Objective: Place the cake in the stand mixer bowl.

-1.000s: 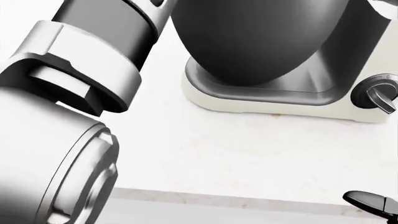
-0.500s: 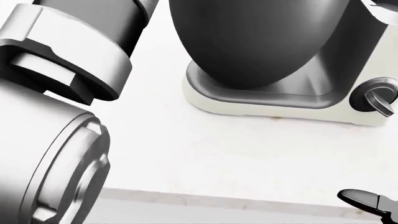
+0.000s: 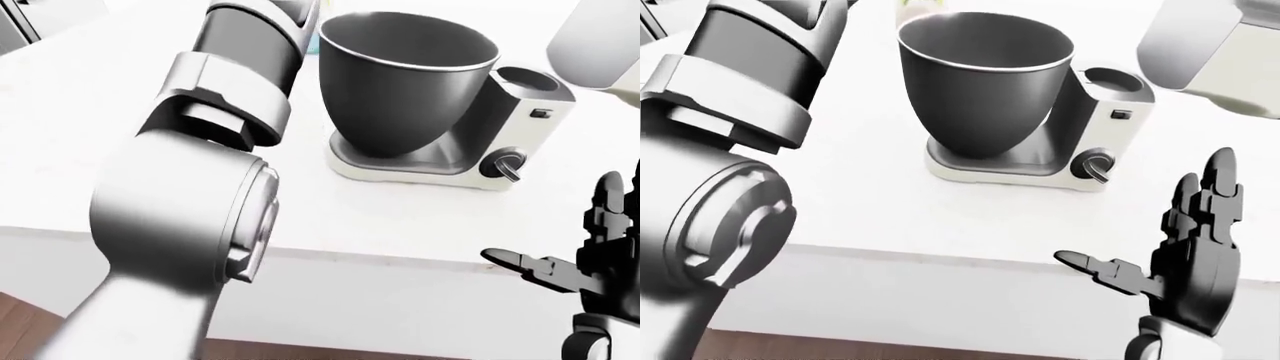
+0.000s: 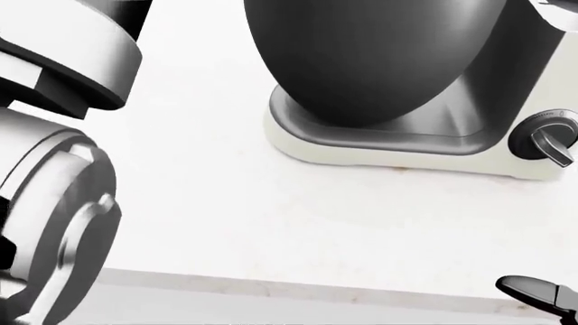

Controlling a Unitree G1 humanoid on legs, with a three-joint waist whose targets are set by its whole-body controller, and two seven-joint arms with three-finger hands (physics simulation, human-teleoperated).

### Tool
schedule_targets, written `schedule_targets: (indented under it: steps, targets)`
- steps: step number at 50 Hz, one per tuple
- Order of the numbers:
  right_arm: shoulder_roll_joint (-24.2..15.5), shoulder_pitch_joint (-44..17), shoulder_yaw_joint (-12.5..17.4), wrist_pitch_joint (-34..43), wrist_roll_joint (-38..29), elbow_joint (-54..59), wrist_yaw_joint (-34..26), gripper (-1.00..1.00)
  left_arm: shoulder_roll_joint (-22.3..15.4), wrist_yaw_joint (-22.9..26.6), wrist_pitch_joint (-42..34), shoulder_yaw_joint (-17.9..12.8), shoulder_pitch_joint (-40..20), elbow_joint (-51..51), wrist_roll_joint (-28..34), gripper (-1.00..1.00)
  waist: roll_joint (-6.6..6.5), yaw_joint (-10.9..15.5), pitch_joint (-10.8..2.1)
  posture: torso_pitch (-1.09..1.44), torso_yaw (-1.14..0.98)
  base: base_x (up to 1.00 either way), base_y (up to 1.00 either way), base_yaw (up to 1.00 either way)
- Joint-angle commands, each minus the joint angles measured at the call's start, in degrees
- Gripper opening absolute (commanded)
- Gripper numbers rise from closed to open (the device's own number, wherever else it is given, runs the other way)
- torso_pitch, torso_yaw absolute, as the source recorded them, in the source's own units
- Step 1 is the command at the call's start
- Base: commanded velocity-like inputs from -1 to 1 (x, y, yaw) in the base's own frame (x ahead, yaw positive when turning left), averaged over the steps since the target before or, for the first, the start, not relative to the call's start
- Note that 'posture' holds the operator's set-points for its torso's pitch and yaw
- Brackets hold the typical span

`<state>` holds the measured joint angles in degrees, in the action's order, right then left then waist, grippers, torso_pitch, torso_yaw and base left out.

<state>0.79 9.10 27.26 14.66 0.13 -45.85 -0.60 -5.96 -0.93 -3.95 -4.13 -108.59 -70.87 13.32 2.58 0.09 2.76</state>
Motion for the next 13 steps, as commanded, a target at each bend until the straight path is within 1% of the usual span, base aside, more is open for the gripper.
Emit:
schedule_targets:
  steps: [1, 3, 8, 13]
  targets:
    - [-0.5, -0.5, 0.5, -1.7, 0.1, -2.0, -0.1, 1.0, -1.0, 0.6, 0.8, -0.2, -3.1, 3.1, -0.4, 1.0, 0.23, 0.0, -1.39, 0.0, 0.0, 0.0, 0.0, 0.0]
    - [-0.4, -0.3, 1.0, -1.7, 0.4, -2.2, -0.1, 1.0, -1.5, 1.3, 0.3, -0.1, -3.4, 3.5, -0.5, 1.0, 0.22, 0.0, -1.33, 0.0, 0.0, 0.0, 0.0, 0.0]
    - [-0.4, -0.7, 0.5, -1.3, -0.1, -2.4, -0.1, 1.0, -3.8, 2.5, -0.8, -0.3, -4.1, 4.9, -0.8, 1.0, 0.11, -0.1, -1.17, 0.0, 0.0, 0.0, 0.0, 0.0]
    - [-0.5, -1.0, -0.2, -1.7, -1.0, -1.4, 0.1, 1.0, -4.6, 4.6, -3.3, -0.2, -4.4, 8.1, -2.0, 1.0, -0.05, -0.1, -1.13, 0.0, 0.0, 0.0, 0.0, 0.0]
